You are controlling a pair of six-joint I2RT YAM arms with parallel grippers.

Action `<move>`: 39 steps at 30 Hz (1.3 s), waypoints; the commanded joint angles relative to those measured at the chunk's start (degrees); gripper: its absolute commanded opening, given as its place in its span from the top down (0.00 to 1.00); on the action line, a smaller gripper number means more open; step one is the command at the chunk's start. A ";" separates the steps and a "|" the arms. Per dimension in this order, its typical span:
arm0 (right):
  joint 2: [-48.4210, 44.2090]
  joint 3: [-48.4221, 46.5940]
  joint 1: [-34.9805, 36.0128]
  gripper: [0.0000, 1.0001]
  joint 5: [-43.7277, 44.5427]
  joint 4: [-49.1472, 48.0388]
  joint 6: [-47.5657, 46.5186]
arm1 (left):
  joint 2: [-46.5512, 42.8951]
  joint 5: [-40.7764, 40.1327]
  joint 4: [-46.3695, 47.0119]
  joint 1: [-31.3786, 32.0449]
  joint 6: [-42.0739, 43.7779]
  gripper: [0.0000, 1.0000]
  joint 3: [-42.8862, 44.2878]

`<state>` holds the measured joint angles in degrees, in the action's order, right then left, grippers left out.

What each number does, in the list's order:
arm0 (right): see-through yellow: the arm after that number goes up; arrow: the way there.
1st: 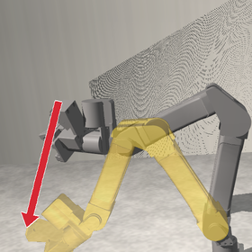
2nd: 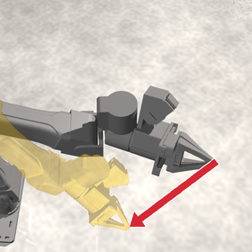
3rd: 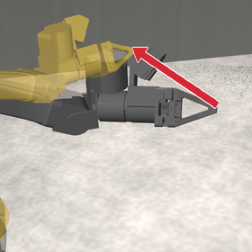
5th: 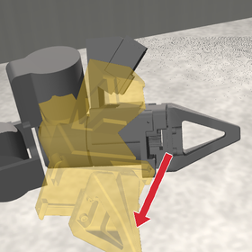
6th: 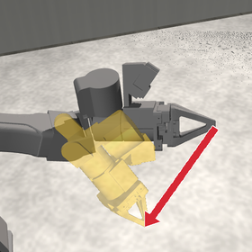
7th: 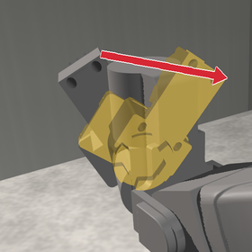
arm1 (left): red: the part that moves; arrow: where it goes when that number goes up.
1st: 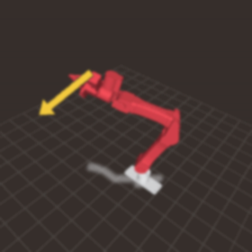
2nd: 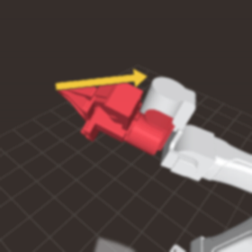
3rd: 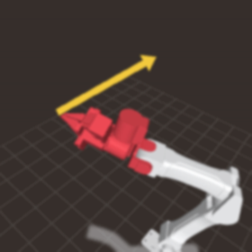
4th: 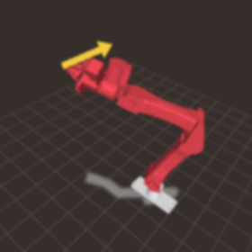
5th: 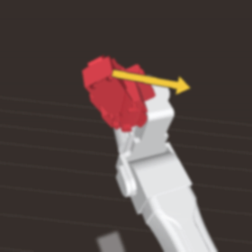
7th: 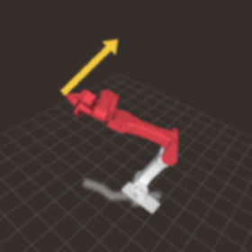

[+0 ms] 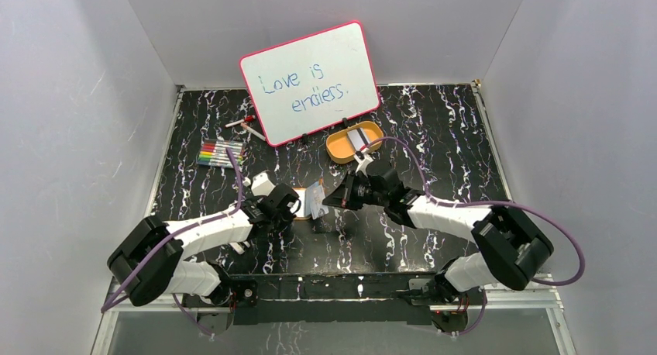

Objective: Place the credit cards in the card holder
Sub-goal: Adjust the card holder at the center of the board.

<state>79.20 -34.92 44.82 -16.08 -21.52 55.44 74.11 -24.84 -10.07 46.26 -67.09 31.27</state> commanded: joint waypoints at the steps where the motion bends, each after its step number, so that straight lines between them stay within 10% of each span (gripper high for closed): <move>1: 2.47 -2.65 0.72 1.00 0.34 -4.11 -0.70 | 1.98 4.98 0.96 -0.14 -2.68 1.00 -1.62; 24: 11.50 -5.62 0.26 1.00 9.63 7.07 -5.81 | -2.16 6.45 -0.91 -0.16 3.50 1.00 0.21; 39: 10.25 -7.98 0.27 1.00 11.94 12.57 -9.44 | -17.90 6.23 -9.58 -0.13 9.97 0.72 7.13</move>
<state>89.93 -40.69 45.23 -6.46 -11.66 48.21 59.02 -18.61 -16.67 46.22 -60.36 34.52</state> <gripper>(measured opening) 0.011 0.264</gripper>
